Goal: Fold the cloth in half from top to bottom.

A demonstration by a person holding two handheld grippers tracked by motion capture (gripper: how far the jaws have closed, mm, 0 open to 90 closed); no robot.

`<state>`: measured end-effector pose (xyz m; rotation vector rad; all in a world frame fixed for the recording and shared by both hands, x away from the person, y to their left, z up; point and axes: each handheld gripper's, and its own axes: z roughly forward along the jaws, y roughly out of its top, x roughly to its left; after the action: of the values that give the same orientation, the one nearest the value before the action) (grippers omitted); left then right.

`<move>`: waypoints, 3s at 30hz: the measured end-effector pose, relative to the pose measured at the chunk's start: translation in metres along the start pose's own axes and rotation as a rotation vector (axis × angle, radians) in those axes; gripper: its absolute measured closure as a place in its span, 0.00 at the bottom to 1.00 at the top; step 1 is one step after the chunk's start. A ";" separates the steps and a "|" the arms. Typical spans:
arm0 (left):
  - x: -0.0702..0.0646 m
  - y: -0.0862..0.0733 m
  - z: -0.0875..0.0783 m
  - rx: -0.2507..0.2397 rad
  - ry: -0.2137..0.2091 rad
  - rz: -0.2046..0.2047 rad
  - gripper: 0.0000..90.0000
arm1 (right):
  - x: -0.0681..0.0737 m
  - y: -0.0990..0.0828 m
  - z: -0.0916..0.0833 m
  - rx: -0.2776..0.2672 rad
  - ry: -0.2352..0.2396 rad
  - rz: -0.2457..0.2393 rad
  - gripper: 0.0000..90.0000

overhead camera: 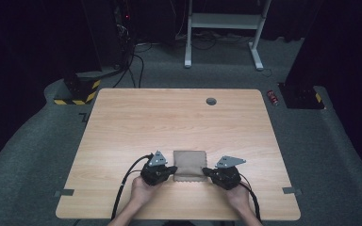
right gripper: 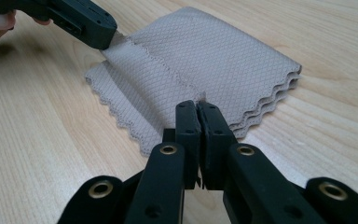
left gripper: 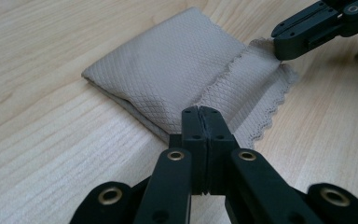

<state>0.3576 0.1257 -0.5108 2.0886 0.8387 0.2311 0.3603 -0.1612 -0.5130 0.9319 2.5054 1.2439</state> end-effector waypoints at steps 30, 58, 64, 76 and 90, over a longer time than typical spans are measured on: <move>-0.008 0.005 0.004 0.044 0.045 -0.014 0.66 | 0.008 0.004 0.004 0.026 -0.057 0.012 0.71; -0.007 -0.008 -0.001 0.030 0.049 -0.064 0.62 | 0.035 -0.012 -0.005 0.082 -0.039 -0.144 0.97; -0.008 -0.010 0.000 0.063 0.041 -0.048 0.68 | 0.026 -0.006 -0.006 0.051 -0.042 -0.087 0.84; -0.015 -0.013 -0.008 0.089 0.028 -0.033 0.70 | -0.012 0.032 0.026 0.015 -0.118 0.039 0.81; 0.039 0.041 0.035 0.059 0.224 -0.174 0.49 | -0.042 0.037 0.043 0.067 -0.203 0.129 0.68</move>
<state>0.4222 0.1113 -0.5061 2.0545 1.1678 0.3541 0.4285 -0.1428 -0.5157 1.1891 2.3740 1.0457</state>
